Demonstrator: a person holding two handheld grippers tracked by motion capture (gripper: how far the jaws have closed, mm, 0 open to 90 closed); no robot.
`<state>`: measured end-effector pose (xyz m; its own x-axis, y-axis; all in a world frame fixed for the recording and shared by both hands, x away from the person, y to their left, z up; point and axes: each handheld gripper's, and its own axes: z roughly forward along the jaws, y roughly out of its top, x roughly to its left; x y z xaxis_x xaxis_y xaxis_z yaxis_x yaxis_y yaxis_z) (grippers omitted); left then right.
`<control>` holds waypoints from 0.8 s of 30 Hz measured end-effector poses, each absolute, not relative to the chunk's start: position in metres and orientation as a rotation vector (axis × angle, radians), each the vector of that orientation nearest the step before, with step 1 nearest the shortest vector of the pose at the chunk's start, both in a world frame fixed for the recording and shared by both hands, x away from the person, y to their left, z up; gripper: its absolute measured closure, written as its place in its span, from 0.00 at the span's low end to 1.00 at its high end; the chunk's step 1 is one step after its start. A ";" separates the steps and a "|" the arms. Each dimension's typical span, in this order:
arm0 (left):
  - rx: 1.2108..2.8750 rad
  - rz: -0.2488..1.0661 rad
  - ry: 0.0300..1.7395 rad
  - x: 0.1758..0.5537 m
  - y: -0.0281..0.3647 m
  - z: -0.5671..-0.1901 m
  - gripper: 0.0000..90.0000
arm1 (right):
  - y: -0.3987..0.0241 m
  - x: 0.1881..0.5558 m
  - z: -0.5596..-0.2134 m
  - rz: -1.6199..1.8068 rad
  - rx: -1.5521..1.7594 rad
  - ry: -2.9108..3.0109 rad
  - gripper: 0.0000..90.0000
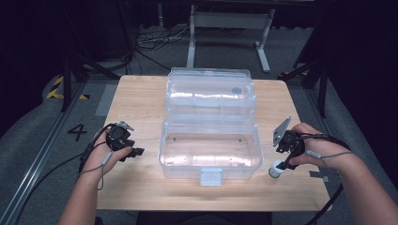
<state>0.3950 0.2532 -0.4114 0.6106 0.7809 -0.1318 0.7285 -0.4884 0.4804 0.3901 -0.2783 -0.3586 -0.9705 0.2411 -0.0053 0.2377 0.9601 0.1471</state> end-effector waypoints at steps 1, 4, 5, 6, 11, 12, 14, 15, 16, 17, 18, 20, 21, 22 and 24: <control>2.342 0.142 1.192 0.395 0.253 -0.412 0.49 | -0.278 0.390 -0.359 0.219 0.367 3.092 0.42; 2.340 0.143 1.192 0.395 0.253 -0.411 0.49 | -0.278 0.391 -0.364 0.189 0.360 3.097 0.41; 2.339 0.140 1.190 0.395 0.254 -0.411 0.49 | -0.278 0.391 -0.366 0.179 0.356 3.105 0.41; 2.338 0.142 1.190 0.395 0.254 -0.411 0.49 | -0.278 0.391 -0.367 0.172 0.339 3.110 0.41; 2.342 0.139 1.190 0.395 0.253 -0.412 0.49 | -0.277 0.391 -0.375 0.151 0.323 3.122 0.40; 2.342 0.139 1.190 0.395 0.253 -0.412 0.48 | -0.277 0.391 -0.377 0.145 0.317 3.125 0.40; 2.343 0.141 1.188 0.396 0.253 -0.412 0.48 | -0.277 0.392 -0.380 0.134 0.318 3.132 0.40; 2.343 0.141 1.188 0.396 0.253 -0.412 0.48 | -0.277 0.392 -0.383 0.132 0.313 3.134 0.40; 2.341 0.138 1.187 0.395 0.254 -0.412 0.48 | -0.277 0.393 -0.384 0.119 0.313 3.137 0.39; 2.338 0.138 1.187 0.395 0.254 -0.411 0.48 | -0.276 0.393 -0.386 0.113 0.321 3.135 0.39; 2.335 0.136 1.188 0.395 0.254 -0.411 0.48 | -0.276 0.393 -0.388 0.113 0.315 3.137 0.39; 2.337 0.142 1.187 0.395 0.255 -0.411 0.48 | -0.276 0.394 -0.391 0.104 0.318 3.140 0.39; 2.338 0.144 1.186 0.395 0.255 -0.411 0.48 | -0.276 0.394 -0.392 0.094 0.312 3.142 0.39; 2.338 0.144 1.186 0.395 0.255 -0.411 0.48 | -0.276 0.394 -0.392 0.094 0.312 3.142 0.39; 2.337 0.142 1.187 0.395 0.255 -0.411 0.48 | -0.276 0.394 -0.397 0.095 0.312 3.146 0.39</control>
